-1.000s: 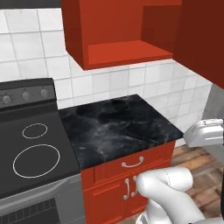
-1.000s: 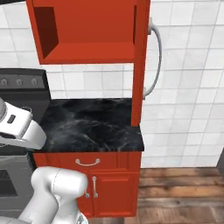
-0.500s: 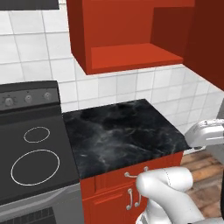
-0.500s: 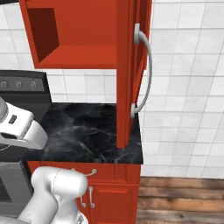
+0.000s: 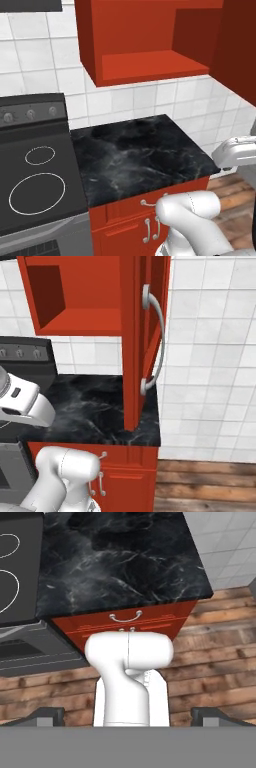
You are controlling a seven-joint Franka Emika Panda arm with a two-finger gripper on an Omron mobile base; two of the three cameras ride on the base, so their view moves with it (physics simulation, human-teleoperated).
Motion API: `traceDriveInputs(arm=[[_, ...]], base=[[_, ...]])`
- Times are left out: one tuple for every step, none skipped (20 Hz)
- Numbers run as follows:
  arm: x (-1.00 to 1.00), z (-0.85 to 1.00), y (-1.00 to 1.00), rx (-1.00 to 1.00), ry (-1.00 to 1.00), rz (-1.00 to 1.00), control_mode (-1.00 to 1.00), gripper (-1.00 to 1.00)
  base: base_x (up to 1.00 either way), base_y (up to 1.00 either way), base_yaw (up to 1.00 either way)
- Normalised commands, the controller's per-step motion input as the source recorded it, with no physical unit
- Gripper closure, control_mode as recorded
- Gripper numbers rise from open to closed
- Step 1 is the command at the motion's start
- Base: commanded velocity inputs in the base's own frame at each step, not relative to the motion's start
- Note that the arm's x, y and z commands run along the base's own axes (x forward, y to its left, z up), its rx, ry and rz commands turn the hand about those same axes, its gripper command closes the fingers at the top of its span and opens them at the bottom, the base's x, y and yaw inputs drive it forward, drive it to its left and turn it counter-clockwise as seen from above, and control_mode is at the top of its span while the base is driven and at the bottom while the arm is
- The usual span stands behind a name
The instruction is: Close all open cabinet doors.
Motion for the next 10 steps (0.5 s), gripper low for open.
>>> traceDriveInputs(arm=[[0.0, 0.0, 0.0, 0.0, 0.0, 0.0, 1.0, -1.0], [0.0, 0.0, 0.0, 0.0, 0.0, 0.0, 1.0, -1.0], [0.0, 0.0, 0.0, 0.0, 0.0, 0.0, 1.0, -1.0], [0.0, 0.0, 0.0, 0.0, 0.0, 0.0, 1.0, -1.0], [0.0, 0.0, 0.0, 0.0, 0.0, 0.0, 1.0, -1.0], [0.0, 0.0, 0.0, 0.0, 0.0, 0.0, 1.0, -1.0], [0.0, 0.0, 0.0, 0.0, 0.0, 0.0, 1.0, -1.0], [0.0, 0.0, 0.0, 0.0, 0.0, 0.0, 1.0, -1.0], [0.0, 0.0, 0.0, 0.0, 0.0, 0.0, 1.0, -1.0], [0.0, 0.0, 0.0, 0.0, 0.0, 0.0, 1.0, -1.0]], base=[[0.0, -0.28, -0.06], [0.08, -0.34, -0.09], [0.13, -0.3, -0.09], [0.16, -0.29, -0.09], [0.17, -0.26, -0.08], [0.09, -0.25, -0.07], [0.05, -0.26, -0.09], [0.08, -0.17, -0.12], [0.09, -0.16, -0.12], [0.11, -0.18, -0.12]])
